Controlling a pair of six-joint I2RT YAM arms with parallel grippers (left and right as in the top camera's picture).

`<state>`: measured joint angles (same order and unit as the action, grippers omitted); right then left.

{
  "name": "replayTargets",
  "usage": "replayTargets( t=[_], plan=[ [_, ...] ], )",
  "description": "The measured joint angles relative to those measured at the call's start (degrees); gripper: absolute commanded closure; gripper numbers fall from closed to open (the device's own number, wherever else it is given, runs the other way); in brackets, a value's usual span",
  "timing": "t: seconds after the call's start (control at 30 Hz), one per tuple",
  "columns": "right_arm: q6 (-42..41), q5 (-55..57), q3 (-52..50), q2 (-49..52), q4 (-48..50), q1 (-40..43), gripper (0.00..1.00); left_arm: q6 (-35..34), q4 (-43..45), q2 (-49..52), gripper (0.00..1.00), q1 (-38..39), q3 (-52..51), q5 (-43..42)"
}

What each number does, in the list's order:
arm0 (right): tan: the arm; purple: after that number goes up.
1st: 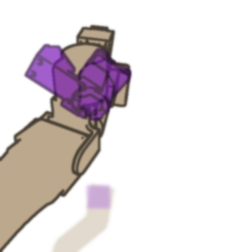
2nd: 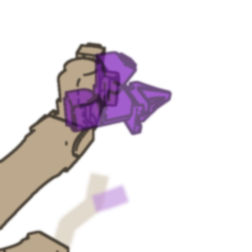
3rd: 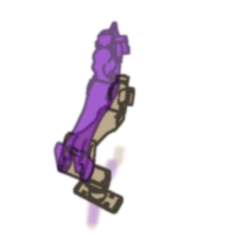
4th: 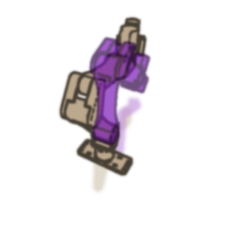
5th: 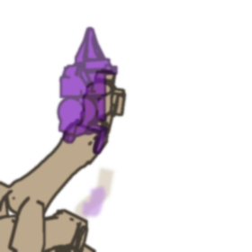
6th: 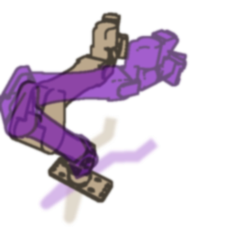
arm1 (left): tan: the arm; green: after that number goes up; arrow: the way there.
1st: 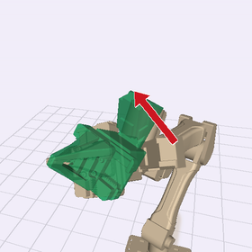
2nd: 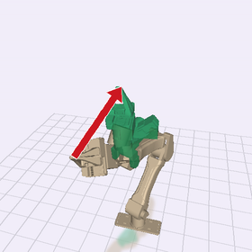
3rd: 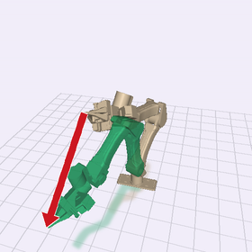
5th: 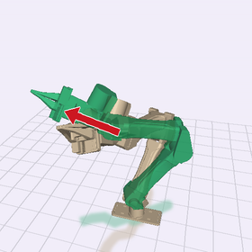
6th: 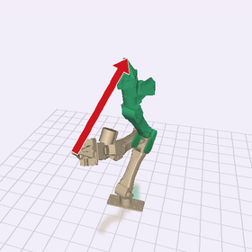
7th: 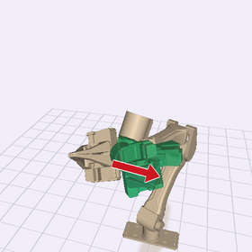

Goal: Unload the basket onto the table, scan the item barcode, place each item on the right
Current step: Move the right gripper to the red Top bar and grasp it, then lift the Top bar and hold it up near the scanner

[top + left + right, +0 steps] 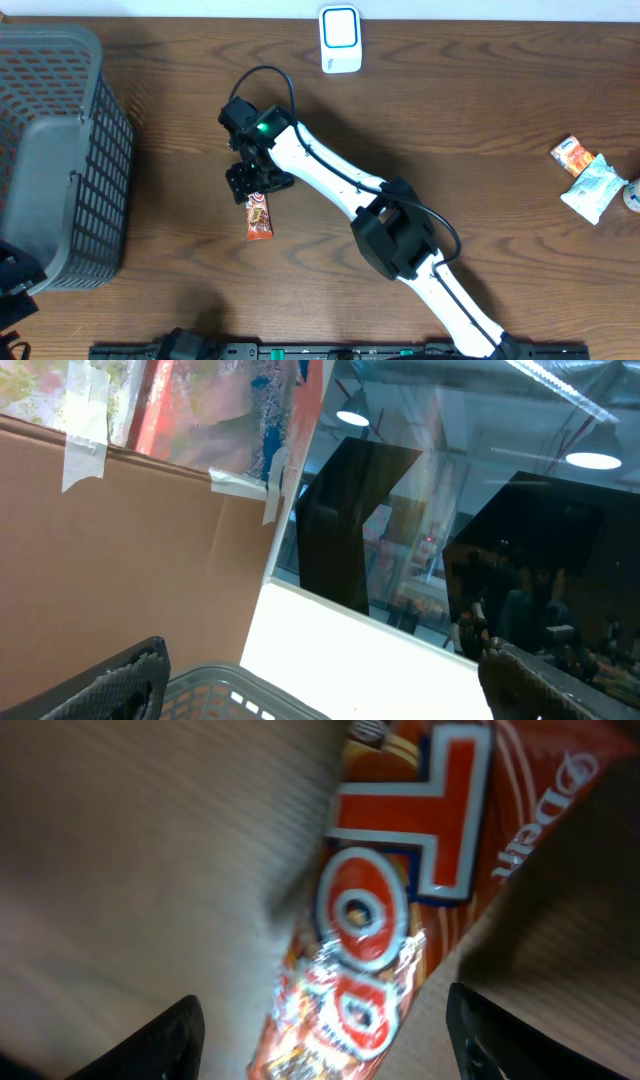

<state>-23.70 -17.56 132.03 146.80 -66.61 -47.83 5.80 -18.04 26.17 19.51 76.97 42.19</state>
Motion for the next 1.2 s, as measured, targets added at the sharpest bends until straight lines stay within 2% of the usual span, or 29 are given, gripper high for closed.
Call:
replayTargets(
  t=[0.1, 0.27, 0.37, 0.43, 0.47, 0.5, 0.53, 0.6, 0.7, 0.77, 0.9, 1.07, 1.2],
  plan=[
    [-0.59, 0.72, 0.0, 0.42, 0.02, 0.0, 0.41, 0.0, -0.02, 0.0, 0.02, 0.0, 0.0, 0.0],
    [-1.25, 3.45, 0.0, 0.44, 0.04, 0.0, 0.6, 0.0, -0.02, 0.0, 0.02, 0.0, 0.0, 0.0],
    [-1.49, 4.79, 0.0, 0.44, 0.07, 0.02, 0.64, 0.0, 0.0, 0.0, 0.02, 0.0, 0.0, 0.0],
    [-1.51, 5.31, 0.0, 0.44, 0.07, 0.02, 0.61, 0.0, -0.02, 0.0, 0.02, 0.0, 0.0, 0.0],
    [-1.53, 5.49, 0.0, 0.44, 0.07, 0.02, 0.57, 0.0, 0.0, 0.0, 0.02, 0.0, 0.0, 0.0],
    [-1.38, 5.7, 0.0, 0.44, 0.11, 0.02, 0.44, 0.0, -0.02, 0.0, 0.02, 0.0, 0.0, 0.0],
    [-1.57, 5.81, 0.0, 0.44, 0.15, 0.02, 0.39, 0.0, -0.02, 0.0, 0.02, 0.0, 0.0, 0.0],
    [-1.4, 6.05, 0.0, 0.46, 0.35, 0.02, 0.4, 0.0, 0.0, 0.0, 0.02, 0.0, 0.0, 0.0],
    [-1.49, 6.12, 0.0, 0.46, 1.05, -0.02, 0.48, 0.0, -0.02, 0.0, 0.02, 0.0, 0.0, 0.0],
    [-1.46, 6.27, 0.0, 0.48, 1.36, -0.11, 0.59, 0.0, -0.02, 0.0, 0.02, 0.0, 0.0, 0.0],
    [-2.03, 6.45, 0.0, 0.61, 1.51, -0.63, 0.98, 0.0, -0.02, 0.0, 0.02, 0.0, 0.0, 0.0],
    [-2.4, 6.73, 0.02, 0.66, 0.98, -1.11, 0.99, 0.0, -0.02, 0.0, 0.02, 0.0, 0.0, 0.0],
    [-2.43, 9.01, 0.55, 0.61, -4.11, -0.87, 0.98, 0.0, -0.02, 0.0, 0.02, 0.0, 0.0, 0.0]
  ],
)
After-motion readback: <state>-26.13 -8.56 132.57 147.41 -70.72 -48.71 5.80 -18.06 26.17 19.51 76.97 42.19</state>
